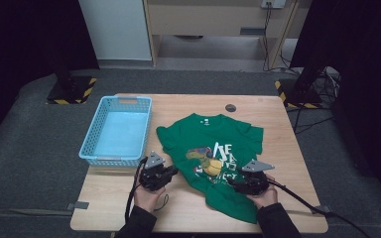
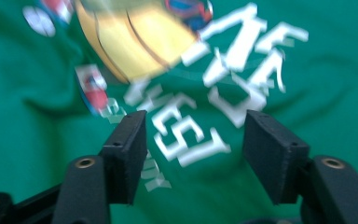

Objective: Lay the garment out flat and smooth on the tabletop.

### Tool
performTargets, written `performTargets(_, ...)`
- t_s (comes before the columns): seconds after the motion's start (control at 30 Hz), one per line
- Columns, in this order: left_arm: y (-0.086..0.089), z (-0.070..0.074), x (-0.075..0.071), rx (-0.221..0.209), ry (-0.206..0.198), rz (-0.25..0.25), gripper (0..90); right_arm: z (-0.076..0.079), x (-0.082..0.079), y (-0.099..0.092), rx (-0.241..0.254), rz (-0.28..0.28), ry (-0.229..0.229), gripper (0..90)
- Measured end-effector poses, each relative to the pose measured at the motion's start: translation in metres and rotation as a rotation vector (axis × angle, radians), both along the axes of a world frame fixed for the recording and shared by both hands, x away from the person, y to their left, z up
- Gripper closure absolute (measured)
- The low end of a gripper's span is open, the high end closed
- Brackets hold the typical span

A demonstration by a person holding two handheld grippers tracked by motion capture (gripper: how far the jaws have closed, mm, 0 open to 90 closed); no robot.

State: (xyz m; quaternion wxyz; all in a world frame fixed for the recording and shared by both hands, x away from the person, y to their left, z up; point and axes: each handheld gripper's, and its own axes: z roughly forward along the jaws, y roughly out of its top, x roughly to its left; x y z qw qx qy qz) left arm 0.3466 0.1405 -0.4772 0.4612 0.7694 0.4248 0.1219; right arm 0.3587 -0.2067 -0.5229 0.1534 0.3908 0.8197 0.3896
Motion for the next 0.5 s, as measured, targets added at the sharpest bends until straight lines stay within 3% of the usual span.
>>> performTargets(0.13, 0.002, 0.003, 0.001, -0.01, 0.002, 0.004, 84.2, -0.007, -0.001, -0.004, -0.082, 0.003, 0.014, 32.8)
performTargets(0.2, 0.004, 0.005, 0.002, -0.019, 0.011, 0.009, 84.2, -0.009, -0.001, -0.008, -0.065, 0.003, 0.015, 31.0)
performTargets(0.33, 0.004, 0.009, 0.007, -0.029, 0.032, 0.024, 84.2, -0.009, 0.004, -0.013, -0.076, 0.023, 0.025, 24.5)
performTargets(0.5, -0.001, 0.005, 0.018, 0.005, 0.062, 0.045, 84.2, -0.009, 0.016, -0.021, -0.078, 0.018, 0.024, 21.7)
